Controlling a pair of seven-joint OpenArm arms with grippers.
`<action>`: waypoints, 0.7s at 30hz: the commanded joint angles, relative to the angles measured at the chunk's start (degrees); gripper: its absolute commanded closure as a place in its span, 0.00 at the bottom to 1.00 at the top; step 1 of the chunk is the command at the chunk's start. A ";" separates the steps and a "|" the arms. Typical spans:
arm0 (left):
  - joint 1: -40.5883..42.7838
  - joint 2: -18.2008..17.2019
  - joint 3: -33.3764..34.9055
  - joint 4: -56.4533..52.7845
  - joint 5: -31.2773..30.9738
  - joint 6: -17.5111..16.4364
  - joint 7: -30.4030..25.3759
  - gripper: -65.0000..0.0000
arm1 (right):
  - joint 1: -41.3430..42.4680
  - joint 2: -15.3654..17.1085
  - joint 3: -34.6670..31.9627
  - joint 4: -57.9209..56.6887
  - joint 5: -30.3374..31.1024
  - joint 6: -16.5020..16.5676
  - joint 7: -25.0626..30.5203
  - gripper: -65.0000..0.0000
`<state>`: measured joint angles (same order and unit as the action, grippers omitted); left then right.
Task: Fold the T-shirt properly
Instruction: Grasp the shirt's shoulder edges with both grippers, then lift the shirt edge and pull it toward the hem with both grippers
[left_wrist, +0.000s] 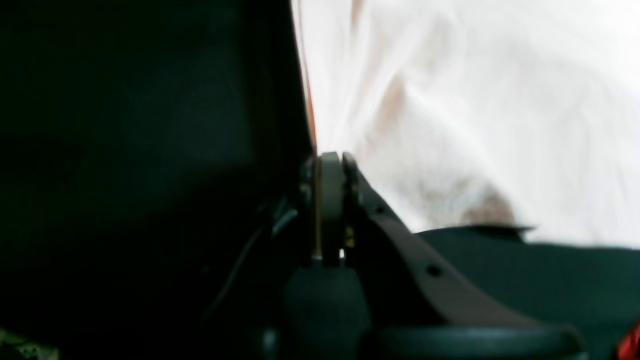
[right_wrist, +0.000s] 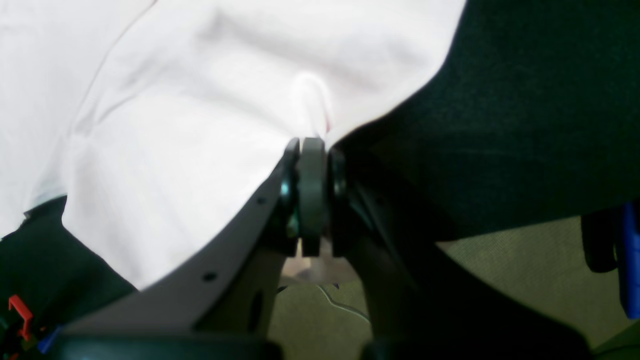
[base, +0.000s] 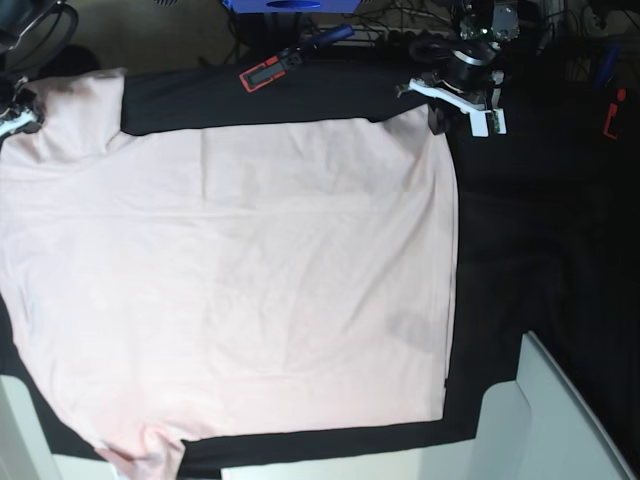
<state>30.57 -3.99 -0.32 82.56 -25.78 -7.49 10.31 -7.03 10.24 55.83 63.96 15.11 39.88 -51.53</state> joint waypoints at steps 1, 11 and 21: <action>0.95 -0.01 -0.87 2.14 -0.20 -0.03 -0.50 1.00 | -0.40 0.18 -0.23 0.08 -1.53 0.12 -2.85 1.00; 3.15 -0.01 -6.58 6.18 0.15 -0.03 -0.33 1.00 | -4.09 0.09 -0.23 10.01 -1.36 0.12 -3.11 1.00; 6.66 -0.01 -6.50 10.14 0.24 -0.03 -0.33 1.00 | -8.14 -0.17 -0.14 16.96 -1.27 0.12 -6.36 1.00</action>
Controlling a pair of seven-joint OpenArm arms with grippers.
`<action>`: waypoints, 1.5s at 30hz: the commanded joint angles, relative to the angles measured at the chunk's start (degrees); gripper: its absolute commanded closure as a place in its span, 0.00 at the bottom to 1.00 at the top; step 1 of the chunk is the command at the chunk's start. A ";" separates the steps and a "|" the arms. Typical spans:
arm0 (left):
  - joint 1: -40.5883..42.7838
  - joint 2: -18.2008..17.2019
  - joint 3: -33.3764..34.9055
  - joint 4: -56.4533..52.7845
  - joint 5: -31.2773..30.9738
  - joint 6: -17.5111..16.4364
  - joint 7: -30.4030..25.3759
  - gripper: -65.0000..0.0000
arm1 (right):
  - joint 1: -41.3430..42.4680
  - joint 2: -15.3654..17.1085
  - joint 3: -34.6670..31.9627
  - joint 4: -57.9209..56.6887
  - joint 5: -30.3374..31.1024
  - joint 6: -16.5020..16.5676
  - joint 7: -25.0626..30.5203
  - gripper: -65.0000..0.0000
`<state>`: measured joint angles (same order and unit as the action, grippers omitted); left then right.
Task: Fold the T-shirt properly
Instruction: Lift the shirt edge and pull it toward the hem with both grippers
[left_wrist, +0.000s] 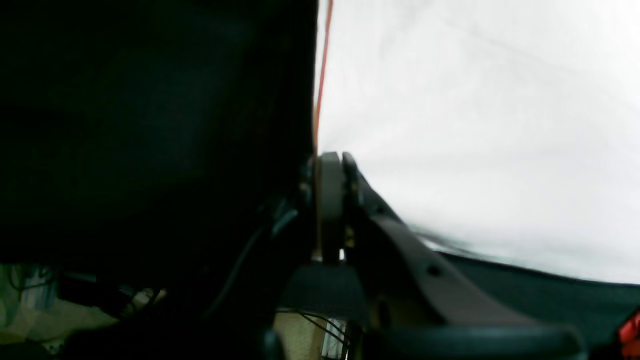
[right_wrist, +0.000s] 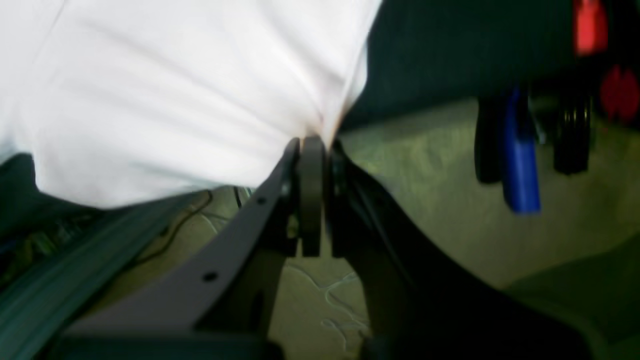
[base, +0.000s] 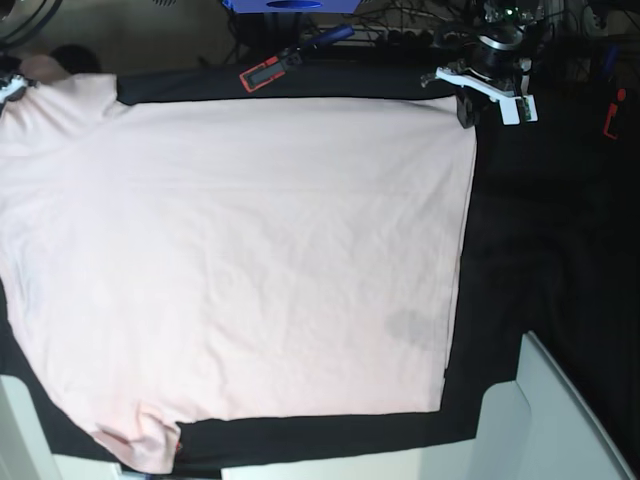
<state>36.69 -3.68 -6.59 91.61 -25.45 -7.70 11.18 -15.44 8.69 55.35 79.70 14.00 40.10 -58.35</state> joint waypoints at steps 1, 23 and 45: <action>1.25 -0.32 -0.22 2.06 -0.09 0.19 -1.20 1.00 | 0.19 1.38 0.34 1.22 -0.15 -0.10 0.19 1.00; 4.06 -0.32 -0.40 10.14 -0.09 0.45 -1.11 1.00 | 0.28 1.11 0.16 9.05 -0.42 -0.10 -2.44 1.00; -1.13 0.56 -2.86 11.38 -0.35 0.54 5.92 1.00 | 6.43 4.72 -6.17 8.52 -0.42 -0.10 -4.64 1.00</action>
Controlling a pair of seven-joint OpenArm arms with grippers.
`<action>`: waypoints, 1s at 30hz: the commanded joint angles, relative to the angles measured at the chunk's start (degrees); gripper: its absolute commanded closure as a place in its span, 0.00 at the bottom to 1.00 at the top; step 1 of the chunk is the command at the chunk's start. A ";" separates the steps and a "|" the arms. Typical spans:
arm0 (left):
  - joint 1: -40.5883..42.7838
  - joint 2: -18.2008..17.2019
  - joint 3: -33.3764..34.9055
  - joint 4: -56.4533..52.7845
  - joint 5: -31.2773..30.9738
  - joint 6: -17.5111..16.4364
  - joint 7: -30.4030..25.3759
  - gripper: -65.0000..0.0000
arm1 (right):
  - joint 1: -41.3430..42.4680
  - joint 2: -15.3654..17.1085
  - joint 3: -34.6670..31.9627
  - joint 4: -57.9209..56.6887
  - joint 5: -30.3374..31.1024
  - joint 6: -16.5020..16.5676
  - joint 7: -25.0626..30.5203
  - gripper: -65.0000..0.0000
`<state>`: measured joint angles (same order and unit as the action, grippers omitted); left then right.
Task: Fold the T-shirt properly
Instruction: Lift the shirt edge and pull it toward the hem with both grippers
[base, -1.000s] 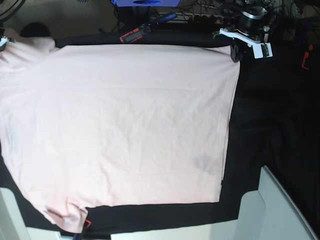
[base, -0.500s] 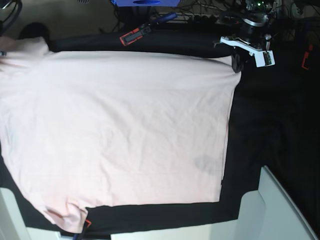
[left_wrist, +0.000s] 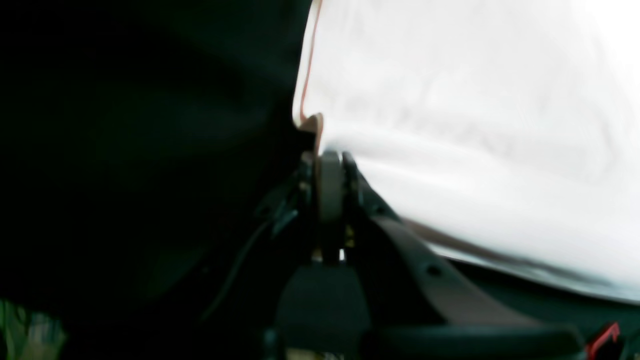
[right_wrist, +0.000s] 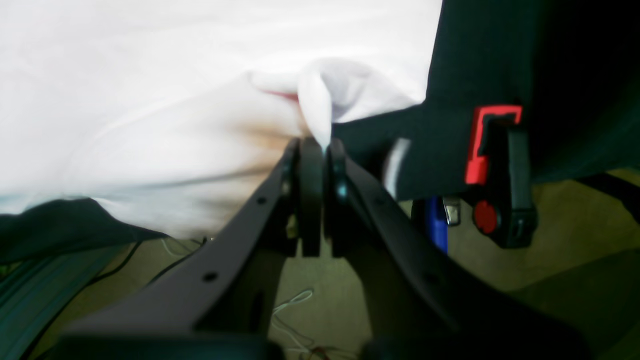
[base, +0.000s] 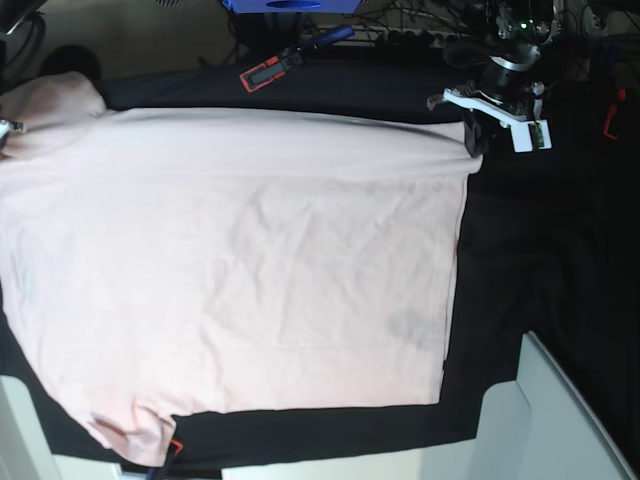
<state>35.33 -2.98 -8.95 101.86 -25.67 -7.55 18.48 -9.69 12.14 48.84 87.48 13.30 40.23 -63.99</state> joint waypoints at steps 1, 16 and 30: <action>0.23 0.21 -1.20 1.83 -0.04 0.39 -0.85 1.00 | 0.68 1.27 0.26 0.74 0.28 -0.23 1.00 1.00; -3.90 1.45 -2.70 1.65 0.22 0.39 3.63 1.00 | 3.41 1.70 -2.55 0.74 0.19 -0.23 1.00 1.00; -4.61 1.80 -2.52 2.18 0.22 0.39 7.67 1.00 | 7.28 5.66 -2.29 -3.04 0.11 -0.23 0.56 1.00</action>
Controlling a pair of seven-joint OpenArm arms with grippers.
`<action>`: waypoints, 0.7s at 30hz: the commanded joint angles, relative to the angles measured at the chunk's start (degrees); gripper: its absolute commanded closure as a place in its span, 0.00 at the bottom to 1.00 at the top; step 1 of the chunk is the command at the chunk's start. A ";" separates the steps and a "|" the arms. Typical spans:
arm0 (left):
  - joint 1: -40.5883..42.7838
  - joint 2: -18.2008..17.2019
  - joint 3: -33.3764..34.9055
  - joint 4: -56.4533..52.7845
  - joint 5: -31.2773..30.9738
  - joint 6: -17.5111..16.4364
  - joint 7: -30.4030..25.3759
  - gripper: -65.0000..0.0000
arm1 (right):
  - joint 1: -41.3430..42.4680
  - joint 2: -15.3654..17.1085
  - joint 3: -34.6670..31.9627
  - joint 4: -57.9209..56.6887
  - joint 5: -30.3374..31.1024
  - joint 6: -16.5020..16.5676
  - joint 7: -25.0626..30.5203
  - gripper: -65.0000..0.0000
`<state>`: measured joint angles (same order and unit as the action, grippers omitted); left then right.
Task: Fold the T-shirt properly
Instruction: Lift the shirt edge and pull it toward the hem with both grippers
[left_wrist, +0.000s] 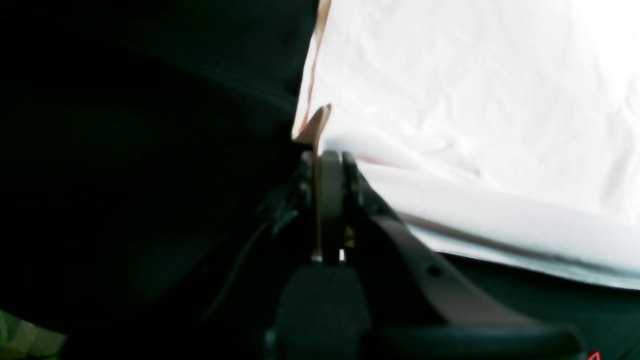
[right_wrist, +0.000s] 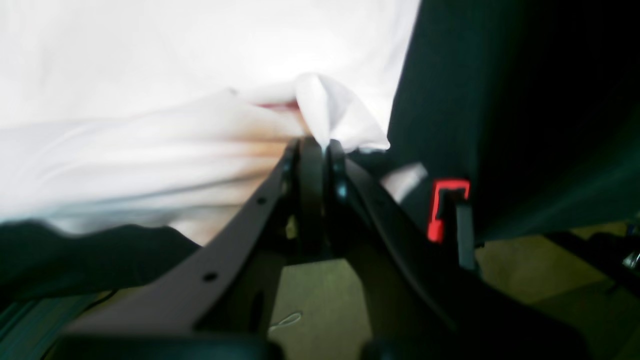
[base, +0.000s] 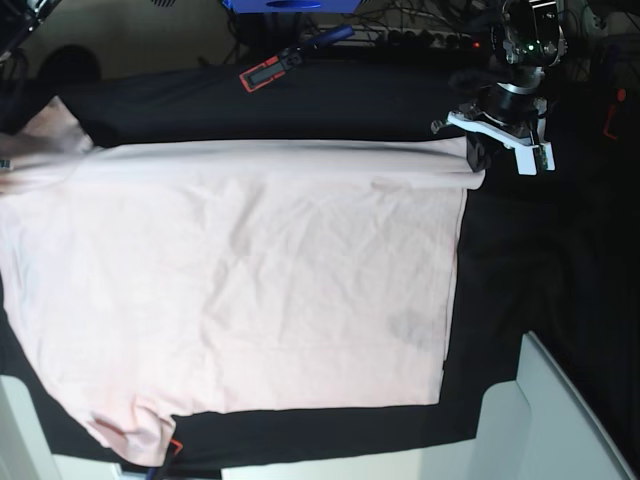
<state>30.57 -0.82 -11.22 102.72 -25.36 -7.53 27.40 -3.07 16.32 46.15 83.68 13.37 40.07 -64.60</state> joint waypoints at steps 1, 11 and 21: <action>0.25 -0.37 -0.25 1.33 -0.09 0.36 -1.24 1.00 | 0.65 1.49 0.40 0.76 0.04 -0.07 1.43 1.00; 0.33 -0.63 3.53 3.09 -0.09 0.36 -1.16 1.00 | 3.73 3.24 0.05 -1.53 0.04 -0.07 1.35 1.00; -0.72 -0.46 4.41 3.70 -0.09 0.36 -1.16 1.00 | 6.10 4.48 -0.04 -2.05 0.04 -0.07 1.26 1.00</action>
<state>30.04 -1.08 -6.72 105.06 -25.36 -7.16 27.42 2.33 19.07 45.91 80.79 13.17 40.07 -64.16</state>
